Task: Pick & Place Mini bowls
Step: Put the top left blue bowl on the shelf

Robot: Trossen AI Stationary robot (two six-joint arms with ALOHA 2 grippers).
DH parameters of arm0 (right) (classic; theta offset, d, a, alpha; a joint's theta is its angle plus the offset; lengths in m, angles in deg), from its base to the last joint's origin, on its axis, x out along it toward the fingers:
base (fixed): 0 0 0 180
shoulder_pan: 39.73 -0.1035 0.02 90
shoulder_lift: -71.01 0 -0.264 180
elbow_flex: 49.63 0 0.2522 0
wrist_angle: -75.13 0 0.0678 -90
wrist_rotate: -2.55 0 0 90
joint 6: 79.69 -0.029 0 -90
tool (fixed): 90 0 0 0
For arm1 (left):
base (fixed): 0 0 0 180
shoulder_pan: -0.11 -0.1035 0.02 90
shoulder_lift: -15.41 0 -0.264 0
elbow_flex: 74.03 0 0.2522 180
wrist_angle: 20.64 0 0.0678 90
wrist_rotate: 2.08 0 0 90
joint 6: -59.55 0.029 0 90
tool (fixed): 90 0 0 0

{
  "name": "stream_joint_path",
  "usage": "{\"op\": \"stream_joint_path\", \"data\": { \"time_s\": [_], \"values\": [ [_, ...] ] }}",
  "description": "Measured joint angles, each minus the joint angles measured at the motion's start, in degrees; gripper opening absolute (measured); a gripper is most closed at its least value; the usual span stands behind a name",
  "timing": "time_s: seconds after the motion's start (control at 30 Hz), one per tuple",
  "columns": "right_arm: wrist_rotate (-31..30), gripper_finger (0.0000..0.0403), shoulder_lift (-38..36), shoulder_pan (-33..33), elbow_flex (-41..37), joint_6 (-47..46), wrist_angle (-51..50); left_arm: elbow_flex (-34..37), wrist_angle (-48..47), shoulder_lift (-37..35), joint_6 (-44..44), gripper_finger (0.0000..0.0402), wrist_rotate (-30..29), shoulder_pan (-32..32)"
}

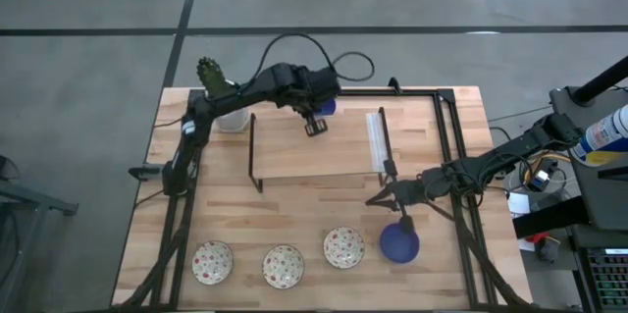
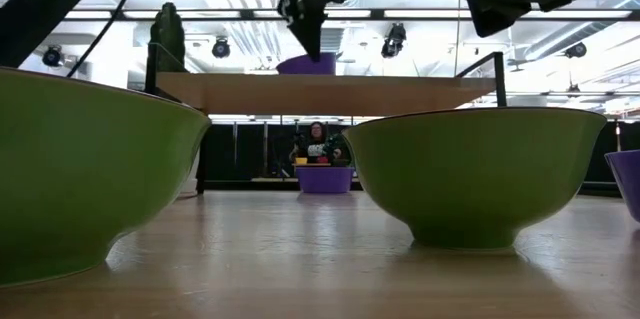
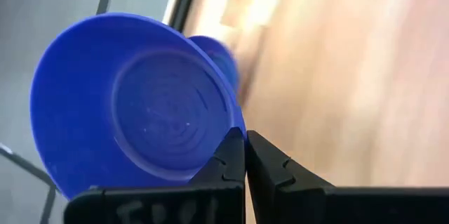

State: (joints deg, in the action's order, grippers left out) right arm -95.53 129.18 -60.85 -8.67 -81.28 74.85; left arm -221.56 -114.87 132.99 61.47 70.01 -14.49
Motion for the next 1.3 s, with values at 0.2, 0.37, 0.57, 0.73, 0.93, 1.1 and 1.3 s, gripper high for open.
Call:
{"op": "stream_joint_path", "data": {
  "time_s": [0.2, 0.37, 0.57, 0.73, 0.93, 1.1, 1.3],
  "values": [
    [5.3, 0.0008, -0.5, 0.0, 0.0, -3.8, 0.1, 0.0, 0.0, 0.0, 1.3, 0.0000, 0.0, 5.0],
    [5.4, 0.0008, -0.6, 0.0, 0.0, -4.4, 0.0, -0.1, -4.0, 0.0, -0.7, 0.0000, 0.3, 8.6],
    [5.4, 0.0008, -0.6, 0.0, 0.0, -4.0, 0.0, 0.0, -9.6, -0.1, -6.6, 0.0000, 0.6, 13.7],
    [5.5, 0.0008, -0.6, 0.0, 0.0, -3.8, 0.0, 0.1, -9.6, -1.1, -10.2, 0.0000, 2.9, 17.5],
    [5.5, 0.0008, -0.6, 0.0, 0.0, -3.8, 0.0, 0.1, -9.6, -1.4, -17.5, 0.0000, 4.6, 21.0],
    [5.5, 0.0008, -0.5, 0.0, 0.0, -3.9, 0.0, 2.7, -9.6, -1.8, -20.7, 0.0000, 4.5, 24.9],
    [5.5, 0.0008, 0.3, 0.0, 0.0, -3.3, 0.0, 9.9, -9.6, -5.1, -24.5, 0.0000, 0.4, 28.0]
  ]
}}
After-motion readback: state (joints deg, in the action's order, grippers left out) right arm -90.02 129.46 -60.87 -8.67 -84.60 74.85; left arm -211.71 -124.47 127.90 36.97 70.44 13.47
